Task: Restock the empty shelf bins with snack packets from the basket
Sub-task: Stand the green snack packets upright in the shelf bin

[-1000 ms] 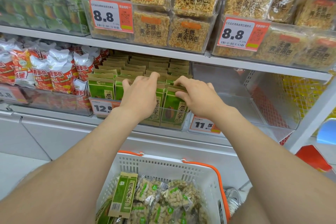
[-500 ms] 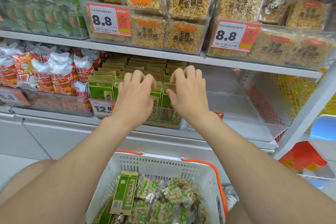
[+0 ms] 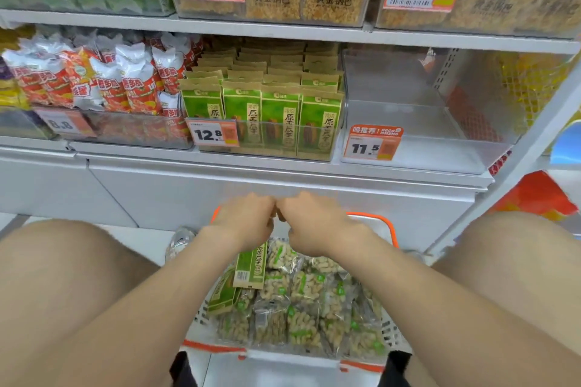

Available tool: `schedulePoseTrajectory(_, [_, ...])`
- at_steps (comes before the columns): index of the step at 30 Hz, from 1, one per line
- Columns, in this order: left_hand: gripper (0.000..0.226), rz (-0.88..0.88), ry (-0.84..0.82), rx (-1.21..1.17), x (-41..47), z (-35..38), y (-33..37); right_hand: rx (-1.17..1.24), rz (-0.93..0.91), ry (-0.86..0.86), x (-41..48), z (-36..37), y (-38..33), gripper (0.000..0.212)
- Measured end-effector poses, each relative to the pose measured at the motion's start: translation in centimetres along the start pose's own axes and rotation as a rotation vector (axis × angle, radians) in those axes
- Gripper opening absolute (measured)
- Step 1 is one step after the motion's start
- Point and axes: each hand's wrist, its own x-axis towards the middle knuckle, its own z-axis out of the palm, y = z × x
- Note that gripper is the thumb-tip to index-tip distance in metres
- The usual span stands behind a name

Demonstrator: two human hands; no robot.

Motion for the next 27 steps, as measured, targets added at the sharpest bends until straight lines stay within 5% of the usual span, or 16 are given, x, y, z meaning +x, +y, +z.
schedulePoseTrajectory(9, [0.023,-0.195,-0.431,0.077,-3.8,10.9,-3.7,-0.105,-0.005,-0.215,-1.9,4.2,-0.6,0.026])
schedulePoseTrajectory(15, [0.07,-0.314,-0.605,-0.223,-2.5,14.7,-4.1,-0.039,0.006,-0.347,-0.7,5.1,0.3,0.038])
schedulePoseTrajectory(17, [0.068,-0.362,-0.594,-0.337,-1.6,15.9,-4.1,-0.002,-0.01,-0.343,-0.1,5.4,0.2,0.038])
schedulePoseTrajectory(21, [0.018,-0.395,-0.429,-0.327,-0.3,17.5,-3.7,0.027,-0.024,-0.345,0.8,6.3,0.3,0.036])
schedulePoseTrajectory(27, [0.031,-0.483,-0.119,-0.509,0.2,17.1,-3.0,0.038,-0.009,-0.37,1.3,6.8,1.0,0.042])
